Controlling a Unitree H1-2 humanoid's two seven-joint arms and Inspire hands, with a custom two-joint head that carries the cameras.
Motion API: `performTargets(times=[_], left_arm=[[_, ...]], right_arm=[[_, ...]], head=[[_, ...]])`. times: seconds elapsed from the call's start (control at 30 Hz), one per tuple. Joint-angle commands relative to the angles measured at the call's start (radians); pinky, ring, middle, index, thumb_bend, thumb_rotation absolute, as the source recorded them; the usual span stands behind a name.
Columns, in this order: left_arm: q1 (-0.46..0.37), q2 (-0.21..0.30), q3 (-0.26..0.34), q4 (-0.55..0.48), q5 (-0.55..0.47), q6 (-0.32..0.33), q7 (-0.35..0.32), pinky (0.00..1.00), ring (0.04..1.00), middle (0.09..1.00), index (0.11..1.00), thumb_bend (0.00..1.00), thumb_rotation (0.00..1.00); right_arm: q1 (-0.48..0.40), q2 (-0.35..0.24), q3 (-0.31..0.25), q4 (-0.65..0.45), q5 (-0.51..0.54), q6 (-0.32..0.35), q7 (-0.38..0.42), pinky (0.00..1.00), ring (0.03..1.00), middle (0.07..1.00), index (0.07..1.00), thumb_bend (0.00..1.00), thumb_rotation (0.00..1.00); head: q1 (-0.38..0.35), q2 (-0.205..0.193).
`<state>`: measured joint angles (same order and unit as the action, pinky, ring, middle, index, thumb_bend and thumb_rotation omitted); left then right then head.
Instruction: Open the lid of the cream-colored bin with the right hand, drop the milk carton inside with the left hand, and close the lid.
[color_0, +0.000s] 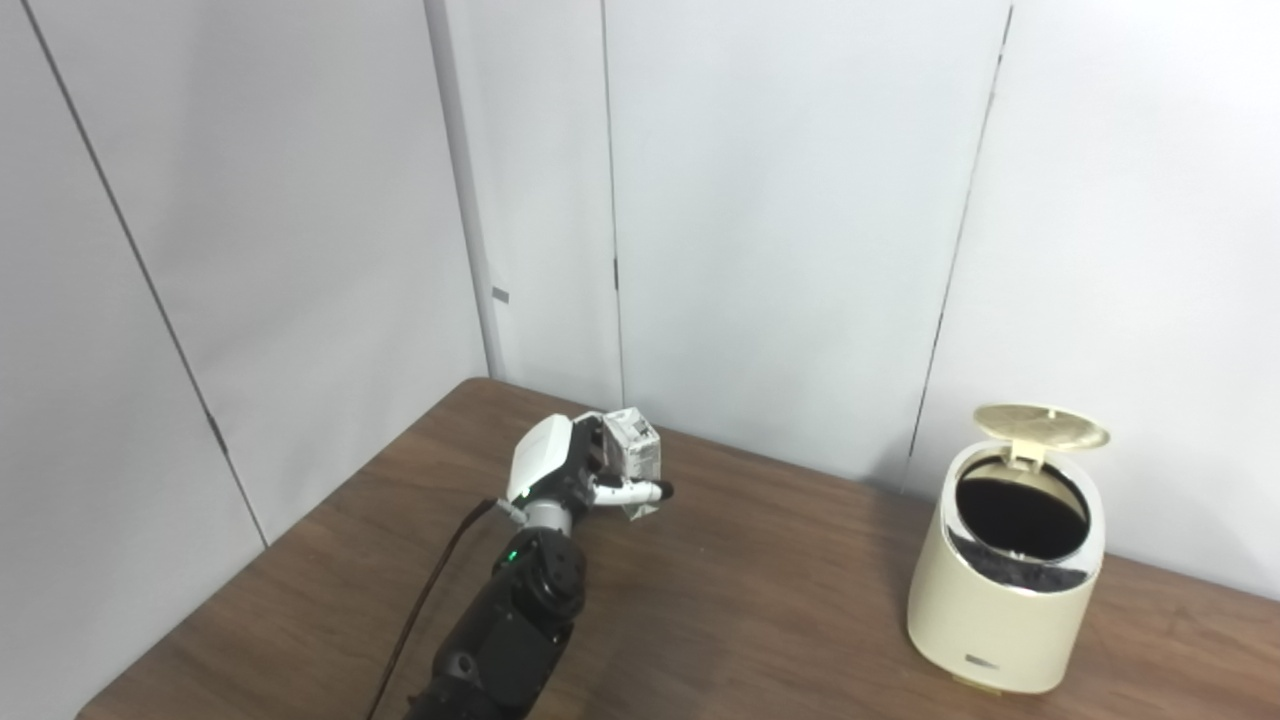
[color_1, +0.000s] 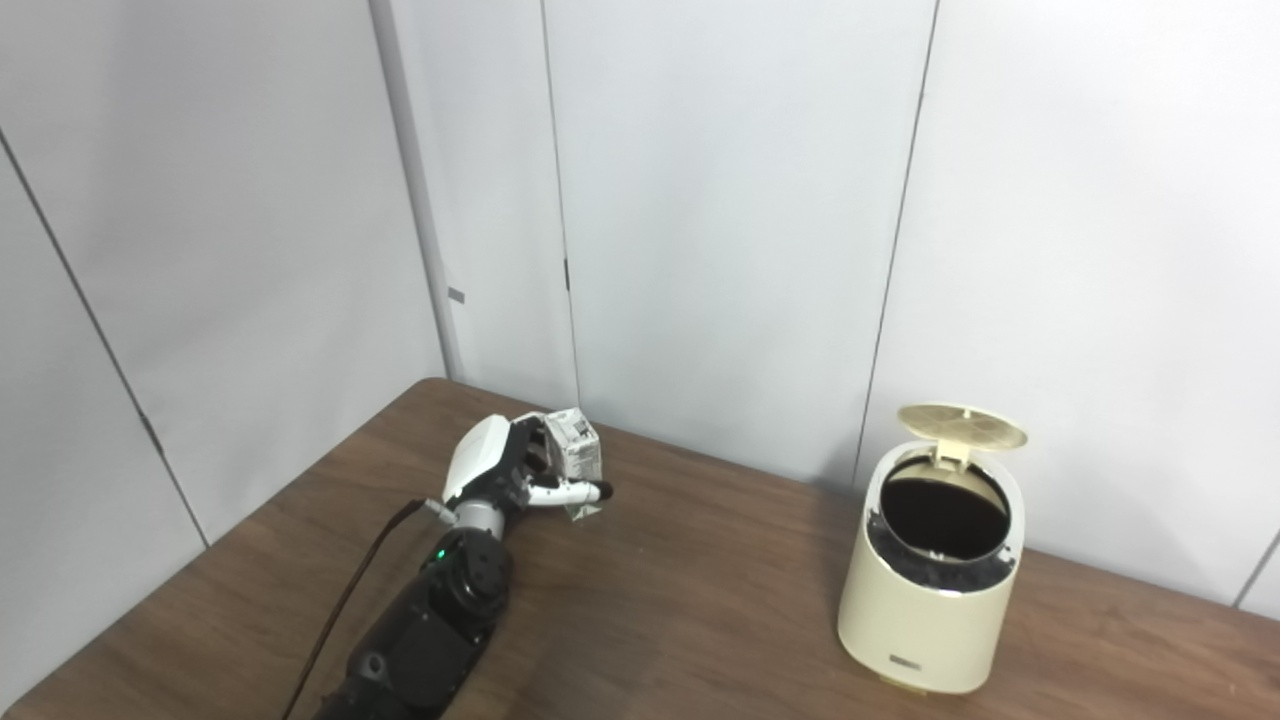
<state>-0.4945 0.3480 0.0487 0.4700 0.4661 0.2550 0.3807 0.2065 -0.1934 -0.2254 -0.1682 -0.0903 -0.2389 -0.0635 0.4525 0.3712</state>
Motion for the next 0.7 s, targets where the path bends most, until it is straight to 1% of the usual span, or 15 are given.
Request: performTargets(times=[0.0,0.13,0.17,0.2,0.23,0.27,0.3,0.37,0.43,0.5,0.57,0.67], left_arm=[[-0.058,0.000,0.012,-0.005,0.005,-0.062,0.068,0.46,0.577,0.641,0.662,0.91,0.22],[-0.071,-0.025,0.035,0.023,-0.022,-0.113,0.124,0.47,0.564,0.603,0.615,0.87,0.14],[-0.079,-0.031,0.039,0.038,-0.020,-0.128,0.152,0.45,0.543,0.577,0.594,0.84,0.08],[-0.084,-0.035,0.041,0.048,-0.017,-0.138,0.171,0.42,0.510,0.529,0.552,0.68,0.04],[-0.093,-0.037,0.041,0.067,-0.015,-0.159,0.196,0.40,0.490,0.499,0.527,0.59,0.02],[-0.100,-0.036,0.040,0.080,-0.015,-0.175,0.211,0.34,0.429,0.475,0.516,0.55,0.01],[-0.104,-0.036,0.040,0.090,-0.017,-0.186,0.220,0.30,0.385,0.458,0.511,0.54,0.00],[-0.108,-0.035,0.041,0.093,-0.021,-0.185,0.225,0.26,0.340,0.440,0.508,0.52,0.00],[-0.107,-0.032,0.041,0.091,-0.023,-0.183,0.223,0.24,0.324,0.433,0.509,0.52,0.00],[-0.106,-0.029,0.041,0.087,-0.026,-0.181,0.220,0.22,0.295,0.414,0.514,0.52,0.00],[-0.104,-0.027,0.041,0.084,-0.029,-0.178,0.219,0.24,0.324,0.425,0.511,0.52,0.00],[-0.097,-0.025,0.040,0.073,-0.040,-0.180,0.202,0.29,0.378,0.461,0.494,0.52,0.00]], right_arm=[[0.015,0.006,0.000,-0.030,0.012,-0.009,-0.002,0.73,0.796,0.785,0.761,0.19,0.46],[0.026,0.013,-0.001,-0.059,0.005,0.016,-0.005,0.72,0.792,0.779,0.756,0.20,0.46],[0.028,0.012,-0.001,-0.062,0.005,0.019,-0.004,0.72,0.792,0.780,0.756,0.20,0.46],[0.029,0.012,-0.001,-0.064,0.005,0.020,-0.003,0.73,0.792,0.779,0.755,0.19,0.45],[0.030,0.011,-0.001,-0.070,0.004,0.025,-0.002,0.73,0.792,0.779,0.755,0.19,0.44],[0.030,0.011,0.000,-0.071,0.004,0.026,-0.002,0.73,0.794,0.780,0.756,0.19,0.44],[0.030,0.011,0.000,-0.072,0.004,0.027,-0.002,0.73,0.793,0.779,0.755,0.19,0.44],[0.027,0.014,-0.001,-0.070,0.010,0.029,-0.003,0.72,0.790,0.776,0.751,0.19,0.44],[0.024,0.015,0.000,-0.066,0.007,0.030,-0.004,0.72,0.787,0.774,0.748,0.19,0.42],[0.022,0.014,0.000,-0.062,0.003,0.029,-0.005,0.71,0.785,0.775,0.750,0.20,0.45],[0.022,0.016,0.001,-0.064,0.004,0.031,-0.005,0.72,0.786,0.775,0.750,0.20,0.45],[0.020,0.012,0.004,-0.054,0.002,0.012,-0.003,0.74,0.788,0.776,0.750,0.20,0.43]], head=[[-0.001,-0.001],[-0.009,0.007],[-0.010,0.009],[-0.010,0.009],[-0.010,0.010],[-0.010,0.011],[-0.009,0.011],[-0.007,0.009],[-0.010,0.008],[-0.011,0.007],[-0.014,0.009],[-0.014,0.009]])
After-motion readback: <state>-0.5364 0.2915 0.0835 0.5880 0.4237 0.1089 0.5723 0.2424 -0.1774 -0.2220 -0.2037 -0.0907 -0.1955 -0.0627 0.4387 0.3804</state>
